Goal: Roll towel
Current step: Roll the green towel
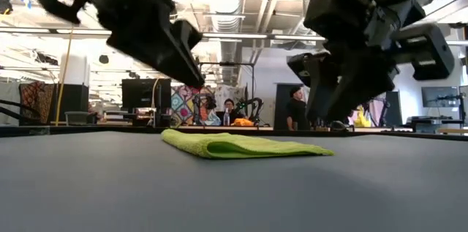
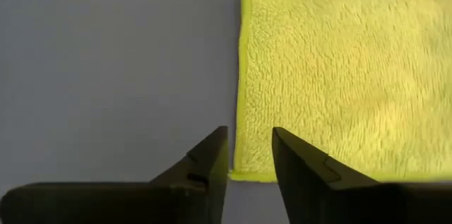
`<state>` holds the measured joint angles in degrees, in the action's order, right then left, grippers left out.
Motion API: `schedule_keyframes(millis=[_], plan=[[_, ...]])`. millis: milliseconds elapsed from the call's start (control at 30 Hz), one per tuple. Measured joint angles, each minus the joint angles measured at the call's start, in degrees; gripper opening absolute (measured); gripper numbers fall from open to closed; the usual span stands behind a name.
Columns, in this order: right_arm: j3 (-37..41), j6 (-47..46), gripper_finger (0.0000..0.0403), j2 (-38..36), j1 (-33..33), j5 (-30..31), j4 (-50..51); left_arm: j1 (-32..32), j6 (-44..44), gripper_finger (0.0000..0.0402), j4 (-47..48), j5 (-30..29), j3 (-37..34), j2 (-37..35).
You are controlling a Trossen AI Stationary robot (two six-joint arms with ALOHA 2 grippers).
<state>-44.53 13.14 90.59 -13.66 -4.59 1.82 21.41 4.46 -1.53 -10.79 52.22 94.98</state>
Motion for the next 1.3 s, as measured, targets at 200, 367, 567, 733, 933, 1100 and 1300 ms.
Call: schedule_keyframes(millis=[200, 367, 567, 733, 933, 1100, 1300], plan=[[0.00, 4.00, 0.0154, 2.26, 0.77, -2.42, -0.55, 1.58, 1.31, 0.0145, -6.52, -1.07, 2.07, 7.65], [-0.03, 6.81, 0.0152, 2.63, 0.99, -2.56, -0.94, 1.63, 3.59, 0.0191, -5.11, -4.09, 2.98, 11.83], [-0.02, 6.65, 0.0152, 4.63, 1.93, -3.09, -0.29, 1.56, 6.18, 0.0195, -5.68, -3.54, 3.09, 14.71], [-0.27, 5.98, 0.0152, 8.66, 2.24, -4.82, -1.32, 1.07, 8.18, 0.0158, -2.74, -2.91, 3.14, 14.77], [-0.24, 3.28, 0.0149, 11.50, 2.25, -4.51, -2.01, 0.37, 12.32, 0.0061, 0.16, -1.31, 3.28, 15.37], [-0.20, -0.45, 0.0102, 11.61, 3.93, -4.18, -0.60, 0.12, 13.28, 0.0007, 0.32, 0.56, 3.20, 15.46], [-0.24, -6.56, 0.0014, 10.56, 6.04, -8.55, 1.39, -1.32, 16.78, 0.0001, 0.03, 5.38, 3.14, 14.93]])
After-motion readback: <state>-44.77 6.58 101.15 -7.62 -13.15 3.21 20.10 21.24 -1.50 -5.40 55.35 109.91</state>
